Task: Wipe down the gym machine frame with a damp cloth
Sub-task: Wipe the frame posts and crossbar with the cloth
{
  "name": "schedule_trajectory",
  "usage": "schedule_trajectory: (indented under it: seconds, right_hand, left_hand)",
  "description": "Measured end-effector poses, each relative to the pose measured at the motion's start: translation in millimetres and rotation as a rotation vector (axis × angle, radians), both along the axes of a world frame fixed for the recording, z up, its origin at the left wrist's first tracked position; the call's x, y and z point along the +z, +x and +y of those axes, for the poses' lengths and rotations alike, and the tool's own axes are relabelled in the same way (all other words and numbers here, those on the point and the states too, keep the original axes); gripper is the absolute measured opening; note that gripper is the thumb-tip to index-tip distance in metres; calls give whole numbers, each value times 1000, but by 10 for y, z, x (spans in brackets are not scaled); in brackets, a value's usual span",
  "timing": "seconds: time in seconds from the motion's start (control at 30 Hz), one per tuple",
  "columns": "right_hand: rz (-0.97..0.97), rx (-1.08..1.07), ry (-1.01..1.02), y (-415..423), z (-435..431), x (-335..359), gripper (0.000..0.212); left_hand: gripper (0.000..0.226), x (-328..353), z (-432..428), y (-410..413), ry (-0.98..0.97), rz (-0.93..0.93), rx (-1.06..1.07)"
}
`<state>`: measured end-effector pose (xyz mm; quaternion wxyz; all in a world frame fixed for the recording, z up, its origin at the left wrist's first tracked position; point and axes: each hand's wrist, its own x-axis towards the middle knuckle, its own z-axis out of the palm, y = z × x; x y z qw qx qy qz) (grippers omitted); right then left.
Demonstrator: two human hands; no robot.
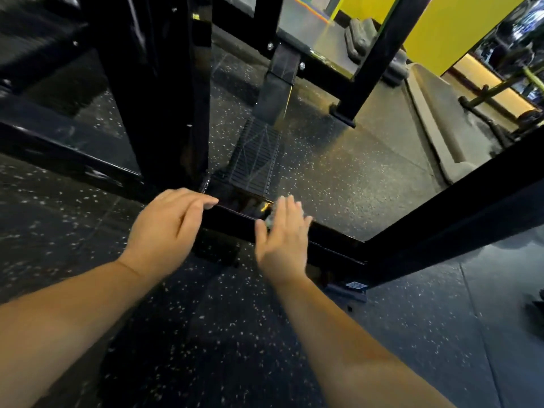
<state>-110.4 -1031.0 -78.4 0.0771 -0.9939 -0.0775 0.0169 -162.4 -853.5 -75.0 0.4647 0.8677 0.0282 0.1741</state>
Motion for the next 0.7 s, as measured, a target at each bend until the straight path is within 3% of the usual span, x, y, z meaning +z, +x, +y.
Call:
schedule_trajectory:
  seconds: [0.1,0.17,0.33,0.43,0.5,0.57,0.7]
  right_hand:
    - [-76,221,3,34,718,-67,61]
    - [-82,253,39,90,968,-55,62]
    - [-51,491,-55,94,416,-98,64]
    - [-56,438,17,-59,-122,-37,65]
    - [-27,435,-48,-127,-309,48,65]
    - [41,410,-67,-100,-190,104,65]
    - [-20,368,-187,161,485,31,67]
  left_hand:
    - [46,-39,185,-62,3,21,129]
    - [42,-70,306,-101,-16,71,185]
    - [32,-82,472,-135,-52,142,257]
    - [39,-61,489,-116,-68,150,238]
    - [34,-43,508,-109,-96,168,255]
    - [31,-40,531,-120,-101,184,276]
    - [29,-61,546,-106,-63,178,262]
